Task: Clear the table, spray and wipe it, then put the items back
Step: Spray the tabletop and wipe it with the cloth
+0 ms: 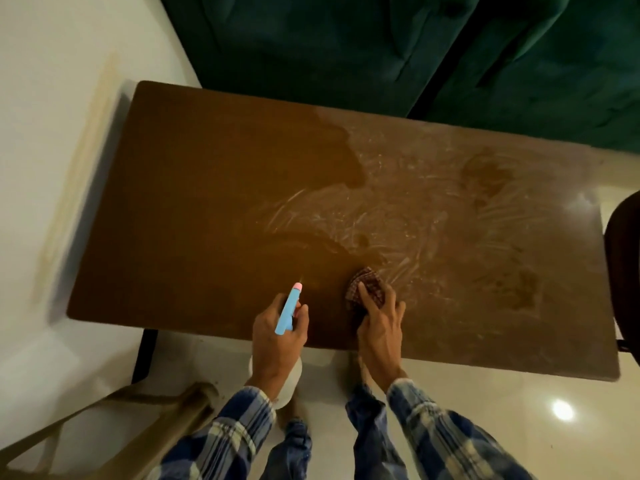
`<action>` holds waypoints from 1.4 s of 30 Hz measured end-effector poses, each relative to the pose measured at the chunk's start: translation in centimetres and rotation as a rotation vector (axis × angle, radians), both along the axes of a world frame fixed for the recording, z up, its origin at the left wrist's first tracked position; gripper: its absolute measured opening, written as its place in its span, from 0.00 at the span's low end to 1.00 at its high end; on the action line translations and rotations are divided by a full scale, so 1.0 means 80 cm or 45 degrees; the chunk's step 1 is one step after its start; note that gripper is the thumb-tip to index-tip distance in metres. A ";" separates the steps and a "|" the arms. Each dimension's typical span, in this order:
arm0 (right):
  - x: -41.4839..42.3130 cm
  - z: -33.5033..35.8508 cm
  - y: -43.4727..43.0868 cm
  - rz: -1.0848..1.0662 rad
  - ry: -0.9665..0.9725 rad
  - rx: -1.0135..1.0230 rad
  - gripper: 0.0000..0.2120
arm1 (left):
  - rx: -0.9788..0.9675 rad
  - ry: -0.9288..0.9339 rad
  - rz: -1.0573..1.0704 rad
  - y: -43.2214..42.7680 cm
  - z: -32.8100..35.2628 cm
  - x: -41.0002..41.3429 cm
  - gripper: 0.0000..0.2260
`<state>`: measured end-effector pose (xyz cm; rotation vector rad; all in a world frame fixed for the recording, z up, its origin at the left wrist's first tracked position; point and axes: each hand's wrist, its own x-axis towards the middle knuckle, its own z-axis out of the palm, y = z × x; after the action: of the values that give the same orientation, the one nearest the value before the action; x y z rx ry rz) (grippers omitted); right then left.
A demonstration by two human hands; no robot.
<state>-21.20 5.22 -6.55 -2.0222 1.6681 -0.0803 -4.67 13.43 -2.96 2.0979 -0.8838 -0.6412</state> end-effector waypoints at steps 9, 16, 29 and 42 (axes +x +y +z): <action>0.136 0.000 -0.110 0.195 -0.039 0.093 0.31 | -0.053 -0.132 0.125 -0.076 0.022 0.060 0.07; 0.243 -0.005 -0.132 0.727 -0.139 0.162 0.31 | -0.018 -0.226 0.311 -0.111 0.037 0.111 0.09; 0.125 -0.004 -0.257 0.697 -0.002 0.009 0.36 | -0.101 -0.171 0.214 -0.196 0.045 0.066 0.08; 0.054 -0.012 -0.347 -0.102 -0.058 -0.038 0.31 | -0.086 -0.016 0.120 -0.309 0.032 0.039 0.07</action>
<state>-16.90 -22.50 -7.52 -1.9606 1.7285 -0.1791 -1.54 -11.30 -0.40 2.0716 -0.7978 -0.5422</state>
